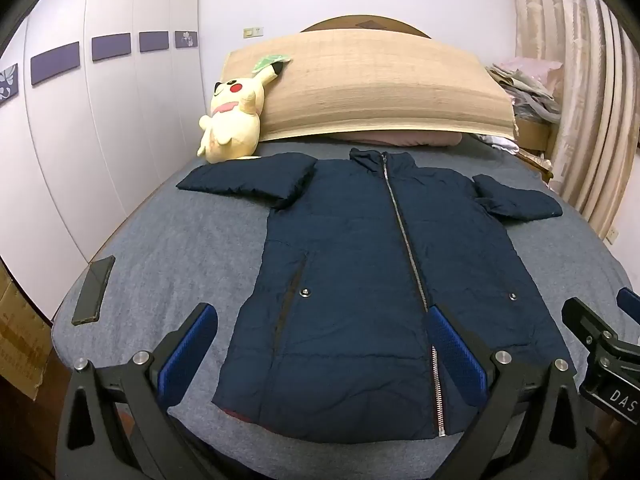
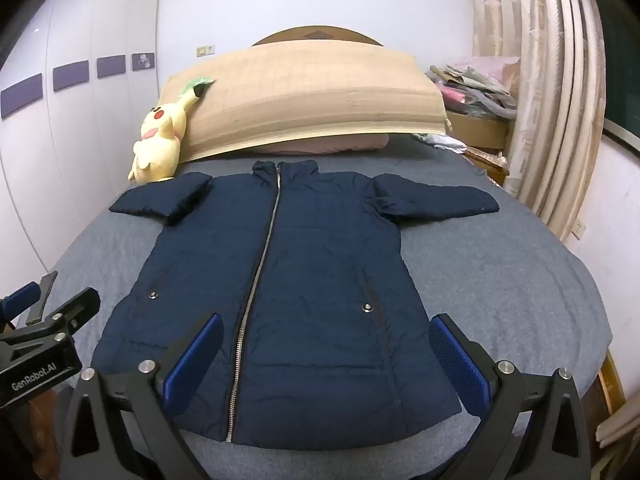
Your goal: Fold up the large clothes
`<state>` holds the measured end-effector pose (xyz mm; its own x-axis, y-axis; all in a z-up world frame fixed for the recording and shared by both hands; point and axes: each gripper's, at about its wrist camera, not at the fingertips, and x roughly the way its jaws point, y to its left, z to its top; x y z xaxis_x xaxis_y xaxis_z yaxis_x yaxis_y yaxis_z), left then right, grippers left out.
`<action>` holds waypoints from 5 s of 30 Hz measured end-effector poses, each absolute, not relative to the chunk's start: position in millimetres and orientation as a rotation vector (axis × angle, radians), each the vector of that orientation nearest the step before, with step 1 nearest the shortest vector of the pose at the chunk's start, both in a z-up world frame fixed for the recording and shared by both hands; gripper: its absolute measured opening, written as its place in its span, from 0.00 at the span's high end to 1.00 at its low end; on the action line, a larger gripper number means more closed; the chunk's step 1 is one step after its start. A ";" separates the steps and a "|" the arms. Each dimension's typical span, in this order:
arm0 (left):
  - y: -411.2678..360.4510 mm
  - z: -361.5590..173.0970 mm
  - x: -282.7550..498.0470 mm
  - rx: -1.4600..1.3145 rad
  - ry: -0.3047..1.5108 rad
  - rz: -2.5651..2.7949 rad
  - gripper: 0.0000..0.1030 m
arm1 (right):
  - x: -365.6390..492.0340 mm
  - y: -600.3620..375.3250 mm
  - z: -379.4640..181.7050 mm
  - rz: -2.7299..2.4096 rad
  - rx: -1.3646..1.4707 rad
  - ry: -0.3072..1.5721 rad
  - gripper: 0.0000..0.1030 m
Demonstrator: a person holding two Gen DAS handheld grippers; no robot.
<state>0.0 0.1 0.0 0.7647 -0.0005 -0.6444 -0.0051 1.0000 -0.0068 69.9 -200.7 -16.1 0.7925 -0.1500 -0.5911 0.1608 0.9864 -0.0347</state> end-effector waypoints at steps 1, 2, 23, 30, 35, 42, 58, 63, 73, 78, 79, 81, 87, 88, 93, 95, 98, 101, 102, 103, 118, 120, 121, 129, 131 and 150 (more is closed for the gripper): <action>-1.0 -0.2 -0.6 -0.009 0.701 0.004 0.00 | 69.8 -200.6 -16.2 -0.167 0.018 0.635 0.00; -2.1 -0.2 -1.0 -0.009 0.698 0.007 0.00 | 69.8 -200.3 -16.4 -0.166 0.017 0.636 0.00; 3.0 -1.9 -0.2 -0.011 0.697 0.010 0.00 | 68.2 -199.3 -16.6 -0.165 0.015 0.637 0.00; 2.8 -3.2 -1.6 -0.016 0.693 0.010 0.00 | 67.8 -198.8 -17.3 -0.165 0.016 0.639 0.00; 2.2 -3.6 -2.1 -0.009 0.694 0.014 0.00 | 67.6 -199.2 -17.6 -0.165 0.018 0.643 0.00; 1.1 -4.9 -3.7 0.006 0.686 0.020 0.00 | 68.0 -199.4 -17.9 -0.166 0.019 0.645 0.00; -1.6 -4.9 -2.9 0.047 0.691 0.032 0.00 | 71.5 -199.1 -23.3 -0.164 0.024 0.660 0.00; -1.1 -5.8 -2.1 0.028 0.688 0.026 0.00 | 72.0 -198.3 -25.5 -0.165 0.021 0.662 0.00; 1.7 -48.9 23.5 0.032 0.774 0.045 0.00 | 85.3 -209.2 -70.3 -0.141 0.039 0.767 0.00; 7.1 -81.8 44.5 0.051 0.918 0.095 0.00 | 91.4 -231.8 -104.6 -0.107 0.106 0.849 0.00; 7.5 -83.9 47.8 0.052 0.926 0.103 0.00 | 92.4 -238.2 -108.2 -0.106 0.125 0.853 0.00; 8.2 -83.8 56.6 0.044 0.910 0.106 0.00 | 95.1 -250.7 -108.9 -0.103 0.153 0.851 0.00; 1.7 -77.7 86.8 0.085 0.886 0.126 0.00 | 113.7 -331.5 -92.4 -0.082 0.352 0.778 0.00; 0.9 -77.0 92.2 0.090 0.884 0.133 0.00 | 119.3 -350.2 -88.9 -0.083 0.398 0.757 0.00; -2.0 -75.9 134.8 0.097 0.871 0.165 0.00 | 155.6 -452.2 -81.7 -0.125 0.630 0.682 0.00; -4.3 -75.1 150.6 0.102 0.853 0.171 0.00 | 173.8 -490.7 -84.5 -0.148 0.725 0.667 0.00; -6.8 -72.6 171.4 0.096 0.807 0.187 0.00 | 211.9 -552.8 -94.8 -0.157 0.897 0.627 0.05; -12.1 -76.7 199.5 0.086 0.785 0.179 0.00 | 250.2 -601.6 -109.8 -0.166 1.032 0.621 0.18; -13.6 -79.4 206.9 0.090 0.785 0.180 0.00 | 262.3 -611.7 -113.2 -0.176 1.055 0.622 0.24; -15.0 -83.4 214.6 0.094 0.786 0.180 0.00 | 276.4 -625.6 -118.1 -0.192 1.089 0.619 0.26; -6.0 -154.7 245.4 0.008 0.927 0.129 0.00 | 406.7 -716.3 -161.7 -0.346 1.089 0.638 0.40; -7.9 -155.4 244.1 0.009 0.919 0.130 0.00 | 416.3 -722.4 -165.9 -0.389 1.058 0.693 0.76; -7.4 -155.8 243.9 0.007 0.917 0.129 0.00 | 420.5 -725.4 -165.9 -0.406 1.036 0.725 0.81; -2.5 -152.9 239.2 -0.017 0.904 0.120 0.00 | 433.1 -660.5 -41.4 -0.296 0.671 0.644 0.93; -1.5 -151.9 239.1 -0.024 0.902 0.117 0.00 | 432.2 -625.3 -1.6 -0.236 0.602 0.595 0.93; 5.2 -152.0 238.3 -0.090 0.893 0.089 0.00 | 454.8 -243.0 -35.3 0.213 0.217 0.909 0.08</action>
<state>238.3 5.2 -152.0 0.6238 0.0399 -0.7806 -0.1147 0.9926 -0.0409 454.8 -243.0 -35.3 0.5964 0.2733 -0.7548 -0.0903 0.9571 0.2752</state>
